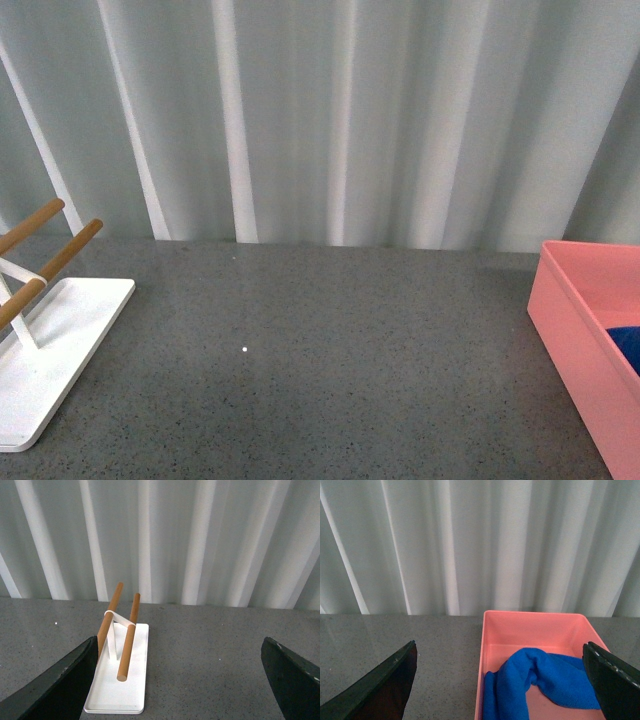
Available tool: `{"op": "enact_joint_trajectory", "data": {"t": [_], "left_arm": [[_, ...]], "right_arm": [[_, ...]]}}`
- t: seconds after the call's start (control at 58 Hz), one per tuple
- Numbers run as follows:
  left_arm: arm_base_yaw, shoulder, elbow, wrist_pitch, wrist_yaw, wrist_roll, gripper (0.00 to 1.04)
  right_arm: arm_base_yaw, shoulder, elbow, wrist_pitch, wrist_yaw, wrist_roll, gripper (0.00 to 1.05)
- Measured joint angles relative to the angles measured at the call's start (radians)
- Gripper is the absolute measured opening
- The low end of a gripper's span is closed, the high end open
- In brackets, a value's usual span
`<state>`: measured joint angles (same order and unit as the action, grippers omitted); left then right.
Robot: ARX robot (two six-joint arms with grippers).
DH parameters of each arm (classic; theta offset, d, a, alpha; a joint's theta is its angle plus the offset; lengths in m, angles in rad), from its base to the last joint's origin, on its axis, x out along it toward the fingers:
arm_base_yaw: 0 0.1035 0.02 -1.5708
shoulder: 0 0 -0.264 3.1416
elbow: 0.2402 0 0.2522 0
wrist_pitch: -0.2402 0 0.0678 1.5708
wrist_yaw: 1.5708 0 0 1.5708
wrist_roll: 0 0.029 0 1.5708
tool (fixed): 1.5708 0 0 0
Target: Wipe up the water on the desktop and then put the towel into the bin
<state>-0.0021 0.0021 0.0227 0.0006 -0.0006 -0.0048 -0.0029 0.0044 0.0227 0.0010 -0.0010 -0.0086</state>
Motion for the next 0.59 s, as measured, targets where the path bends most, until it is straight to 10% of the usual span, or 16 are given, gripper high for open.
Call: {"op": "enact_joint_trajectory", "data": {"t": [0.587], "left_arm": [[0.0, 0.0, 0.0, 0.0, 0.0, 0.0, 0.98]], "right_arm": [[0.0, 0.0, 0.0, 0.0, 0.0, 0.0, 0.98]]}}
